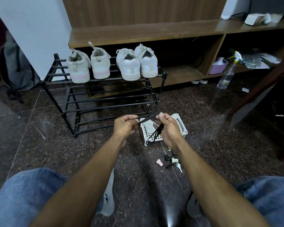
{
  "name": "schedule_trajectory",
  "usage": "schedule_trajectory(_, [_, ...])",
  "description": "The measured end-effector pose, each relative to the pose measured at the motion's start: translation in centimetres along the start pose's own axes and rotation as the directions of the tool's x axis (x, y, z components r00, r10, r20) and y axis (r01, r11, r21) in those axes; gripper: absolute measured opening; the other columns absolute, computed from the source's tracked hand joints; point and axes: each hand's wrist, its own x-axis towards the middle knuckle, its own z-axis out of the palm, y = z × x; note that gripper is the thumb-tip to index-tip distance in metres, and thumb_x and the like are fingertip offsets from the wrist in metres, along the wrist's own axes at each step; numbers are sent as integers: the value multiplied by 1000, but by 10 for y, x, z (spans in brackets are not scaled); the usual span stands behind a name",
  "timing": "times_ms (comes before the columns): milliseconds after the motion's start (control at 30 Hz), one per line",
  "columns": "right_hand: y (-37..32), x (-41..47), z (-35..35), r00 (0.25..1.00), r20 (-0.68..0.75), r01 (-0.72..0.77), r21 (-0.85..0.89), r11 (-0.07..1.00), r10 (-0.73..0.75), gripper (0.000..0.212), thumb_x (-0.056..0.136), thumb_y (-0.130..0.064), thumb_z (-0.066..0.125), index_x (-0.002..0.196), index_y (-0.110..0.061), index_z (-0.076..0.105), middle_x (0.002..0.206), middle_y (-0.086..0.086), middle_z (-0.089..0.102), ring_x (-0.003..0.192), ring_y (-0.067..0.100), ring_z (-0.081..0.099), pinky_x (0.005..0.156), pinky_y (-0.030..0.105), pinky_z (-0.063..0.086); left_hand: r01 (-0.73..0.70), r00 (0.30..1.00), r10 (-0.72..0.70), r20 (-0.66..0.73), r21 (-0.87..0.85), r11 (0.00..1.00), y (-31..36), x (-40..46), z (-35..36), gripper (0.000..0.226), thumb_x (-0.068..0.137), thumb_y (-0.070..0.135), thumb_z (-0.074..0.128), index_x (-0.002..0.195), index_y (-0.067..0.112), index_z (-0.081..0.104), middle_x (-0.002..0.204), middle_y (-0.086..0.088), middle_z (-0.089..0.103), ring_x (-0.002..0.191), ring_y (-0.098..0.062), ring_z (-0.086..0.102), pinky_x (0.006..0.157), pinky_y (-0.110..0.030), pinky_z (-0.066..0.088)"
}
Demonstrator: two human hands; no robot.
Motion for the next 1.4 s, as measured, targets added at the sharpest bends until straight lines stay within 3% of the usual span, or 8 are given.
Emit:
schedule_trajectory(300, [-2, 10, 17, 997, -24, -51, 433, 900, 68, 30, 103, -27, 41, 80, -12, 54, 101, 20, 69, 103, 33, 67, 103, 47, 44, 195, 978, -180, 108, -155, 968, -36, -11, 30, 12, 91, 9, 60, 87, 18, 66, 102, -3, 71, 95, -18, 62, 87, -42, 49])
schedule_trajectory(433, [2, 18, 18, 991, -84, -49, 473, 880, 100, 34, 103, -35, 40, 81, -14, 55, 87, 12, 68, 89, 27, 67, 100, 49, 45, 344, 918, -262, 297, -269, 900, -39, -12, 37, 15, 99, 10, 41, 101, 15, 55, 99, -9, 69, 76, -22, 70, 63, -38, 56])
schedule_trajectory(567, [8, 32, 10, 981, -153, -29, 479, 877, 116, 40, 103, -41, 33, 83, -16, 57, 78, 5, 64, 70, 19, 61, 80, 38, 51, 442, 869, -329, 369, -280, 852, -42, -9, 40, 14, 100, 9, 40, 104, 13, 52, 86, -7, 69, 61, -18, 69, 55, -31, 57])
schedule_trajectory(700, [17, 49, -1, 967, -206, -33, 484, 874, 150, 37, 104, -37, 33, 87, -16, 57, 79, 5, 61, 59, 16, 53, 59, 30, 46, 480, 836, -365, 410, -223, 848, -54, 2, 47, 13, 99, 11, 41, 102, 14, 53, 84, -4, 70, 74, -23, 72, 56, -31, 57])
schedule_trajectory(1000, [48, 117, -63, 889, -390, -174, 191, 966, 238, 28, 105, -23, 36, 89, -12, 57, 72, 5, 59, 48, 13, 47, 46, 24, 39, 345, 921, -374, 107, 224, 912, -103, 76, 76, 12, 91, 7, 58, 97, 15, 65, 105, -6, 70, 85, -20, 66, 71, -28, 52])
schedule_trajectory(1167, [61, 178, -120, 862, -449, -215, 98, 972, 236, 21, 103, -20, 39, 95, -12, 56, 81, 8, 61, 56, 15, 50, 51, 27, 45, 216, 971, -237, -40, 575, 789, -126, 129, 76, 41, 94, 17, 57, 135, 19, 52, 110, 2, 63, 67, -10, 58, 67, -31, 55])
schedule_trajectory(1333, [65, 243, -158, 847, -515, -216, -101, 971, 135, 18, 101, -14, 42, 88, -12, 54, 71, 6, 56, 49, 13, 47, 44, 25, 40, 282, 951, -295, -90, 644, 711, -146, 171, 90, 42, 100, 23, 47, 140, 10, 46, 139, -14, 53, 112, -28, 58, 78, -28, 41])
schedule_trajectory(1400, [69, 265, -170, 863, -499, -222, -222, 949, 85, 14, 96, -16, 47, 83, -14, 54, 69, 5, 54, 50, 15, 45, 42, 24, 37, 248, 959, -278, -61, 657, 712, -160, 184, 95, 37, 100, 21, 45, 135, 14, 52, 134, -13, 57, 104, -25, 59, 75, -25, 38])
